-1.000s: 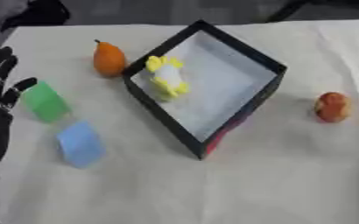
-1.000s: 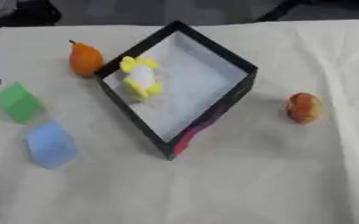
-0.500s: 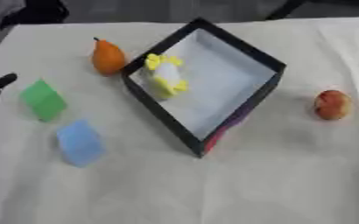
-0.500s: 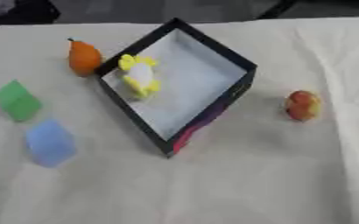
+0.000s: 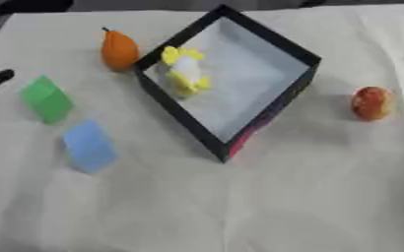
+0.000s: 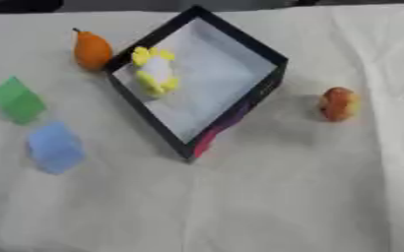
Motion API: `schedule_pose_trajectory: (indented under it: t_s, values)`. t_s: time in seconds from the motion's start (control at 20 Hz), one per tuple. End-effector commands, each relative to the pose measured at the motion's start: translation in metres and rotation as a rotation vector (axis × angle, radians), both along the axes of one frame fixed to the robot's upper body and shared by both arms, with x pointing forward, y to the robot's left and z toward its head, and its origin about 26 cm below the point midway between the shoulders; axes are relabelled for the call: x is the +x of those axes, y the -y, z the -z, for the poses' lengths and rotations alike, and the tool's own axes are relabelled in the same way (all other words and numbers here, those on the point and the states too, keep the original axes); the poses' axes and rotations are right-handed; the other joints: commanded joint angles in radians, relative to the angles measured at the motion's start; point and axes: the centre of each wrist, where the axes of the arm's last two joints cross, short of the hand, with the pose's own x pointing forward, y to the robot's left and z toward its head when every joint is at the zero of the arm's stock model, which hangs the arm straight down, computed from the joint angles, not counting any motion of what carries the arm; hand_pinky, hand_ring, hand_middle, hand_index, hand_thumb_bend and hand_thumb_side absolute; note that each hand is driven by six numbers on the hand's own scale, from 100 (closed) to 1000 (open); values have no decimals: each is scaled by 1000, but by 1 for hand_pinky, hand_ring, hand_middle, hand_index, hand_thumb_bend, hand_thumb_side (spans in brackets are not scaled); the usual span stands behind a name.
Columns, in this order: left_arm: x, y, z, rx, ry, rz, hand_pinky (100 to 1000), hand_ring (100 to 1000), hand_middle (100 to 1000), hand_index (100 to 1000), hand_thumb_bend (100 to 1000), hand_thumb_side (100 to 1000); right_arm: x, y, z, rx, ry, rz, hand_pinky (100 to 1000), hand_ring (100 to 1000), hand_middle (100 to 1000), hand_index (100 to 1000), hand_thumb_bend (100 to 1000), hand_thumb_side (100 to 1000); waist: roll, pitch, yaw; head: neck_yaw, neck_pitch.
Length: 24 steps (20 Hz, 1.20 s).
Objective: Pick up objects on the table and place them in the box.
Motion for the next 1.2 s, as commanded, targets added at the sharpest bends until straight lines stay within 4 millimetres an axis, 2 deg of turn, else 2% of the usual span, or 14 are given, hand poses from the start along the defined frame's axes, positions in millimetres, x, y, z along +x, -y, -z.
schedule_pose_trajectory:
  t_s: [0.05, 0.15, 0.2, 0.35, 0.55, 0.6, 0.65, 0.8, 1.0, 1.1, 1.15, 1.2]
  values:
    - [-3, -5, -10, 51, 21, -2, 789, 1000, 823, 836, 145, 792, 1, 13, -32, -267, 25, 57, 878, 768, 720, 840, 100, 289, -22, -36, -1, 11, 0]
    - [-4, -5, -10, 59, 17, 0, 789, 1000, 821, 835, 144, 794, 5, 21, -46, -450, 24, 98, 872, 782, 739, 849, 100, 210, -27, -37, 0, 10, -5]
    - [-4, -5, -10, 63, 15, 1, 789, 1000, 820, 834, 144, 794, 7, 24, -51, -540, 21, 109, 871, 784, 742, 850, 100, 204, -28, -37, 0, 9, -7]
    - [-4, -5, -9, 75, 10, 3, 789, 1000, 816, 833, 144, 797, 11, 34, -65, -928, -45, 83, 867, 813, 777, 865, 100, 253, -36, -38, 2, 1, -18]
    - [-4, -6, -9, 87, 4, 3, 790, 1000, 815, 832, 142, 797, 12, 47, -82, -1197, -89, 63, 862, 814, 781, 867, 100, 299, -44, -40, 0, -3, -28]
    - [-4, -6, -9, 90, 2, 4, 790, 1000, 815, 832, 144, 800, 12, 50, -85, -1242, -103, 66, 862, 814, 781, 867, 100, 307, -46, -40, -1, -4, -31]
    - [-5, -6, -9, 92, 1, 4, 790, 1000, 816, 832, 144, 801, 12, 53, -87, -1281, -117, 71, 860, 817, 786, 868, 100, 380, -47, -41, -1, -5, -33]
    - [-5, -6, -9, 100, -4, 7, 790, 1000, 816, 832, 144, 803, 15, 63, -89, -1345, -150, 85, 861, 827, 796, 882, 100, 442, -52, -43, -3, -19, -39]
    - [-5, -6, -8, 108, -10, 9, 790, 1000, 815, 831, 142, 805, 24, 73, -84, -1339, -179, 84, 865, 831, 805, 916, 100, 504, -55, -45, -4, -52, -40]
    - [-6, -6, -7, 114, -15, 8, 790, 1000, 816, 832, 141, 807, 30, 76, -79, -1334, -198, 75, 867, 833, 811, 934, 100, 551, -56, -45, -6, -60, -41]
    - [-6, -6, -7, 117, -17, 9, 791, 1000, 816, 832, 140, 809, 33, 76, -76, -1340, -207, 71, 865, 836, 814, 940, 100, 609, -57, -46, -6, -64, -42]
    - [-6, -6, -6, 120, -19, 10, 791, 1000, 816, 832, 140, 809, 38, 75, -74, -1349, -214, 65, 865, 836, 814, 940, 100, 612, -57, -46, -7, -67, -42]
